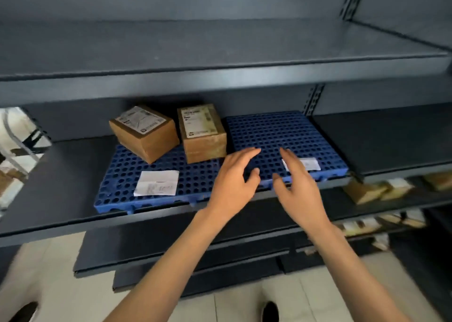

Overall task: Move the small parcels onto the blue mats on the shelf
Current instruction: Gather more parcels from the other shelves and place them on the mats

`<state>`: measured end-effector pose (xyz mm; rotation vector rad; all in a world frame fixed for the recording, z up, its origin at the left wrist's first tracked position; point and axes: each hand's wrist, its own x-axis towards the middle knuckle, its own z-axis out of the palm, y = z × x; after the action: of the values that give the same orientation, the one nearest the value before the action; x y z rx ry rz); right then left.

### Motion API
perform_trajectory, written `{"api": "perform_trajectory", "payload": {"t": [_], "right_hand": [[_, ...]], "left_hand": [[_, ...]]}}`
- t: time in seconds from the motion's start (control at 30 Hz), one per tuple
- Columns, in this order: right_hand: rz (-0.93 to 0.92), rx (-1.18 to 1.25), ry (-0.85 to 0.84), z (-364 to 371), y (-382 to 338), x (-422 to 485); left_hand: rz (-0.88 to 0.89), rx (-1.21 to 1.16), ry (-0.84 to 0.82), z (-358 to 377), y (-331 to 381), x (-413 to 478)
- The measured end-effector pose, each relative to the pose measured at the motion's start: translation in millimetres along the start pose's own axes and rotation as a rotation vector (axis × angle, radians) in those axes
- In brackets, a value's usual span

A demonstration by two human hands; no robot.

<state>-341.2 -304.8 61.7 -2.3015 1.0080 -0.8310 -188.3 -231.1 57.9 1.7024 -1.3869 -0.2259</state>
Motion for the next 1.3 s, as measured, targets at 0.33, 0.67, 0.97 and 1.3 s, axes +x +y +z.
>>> {"api": "perform_trajectory", "payload": {"t": [0.33, 0.67, 0.97, 1.3], "right_hand": [[0.357, -0.206, 0.172, -132, 107, -125], [0.491, -0.219, 0.089, -241, 258, -217], [0.556, -0.204, 0.023, -305, 372, -240], [0.524, -0.199, -0.054, -322, 504, -160]], "left_hand": [[0.144, -0.143, -0.369, 148, 96, -26], [0.091, -0.136, -0.476, 336, 183, -66], [-0.031, -0.117, -0.534, 468, 219, -84], [-0.177, -0.115, -0.497, 587, 200, -4]]}}
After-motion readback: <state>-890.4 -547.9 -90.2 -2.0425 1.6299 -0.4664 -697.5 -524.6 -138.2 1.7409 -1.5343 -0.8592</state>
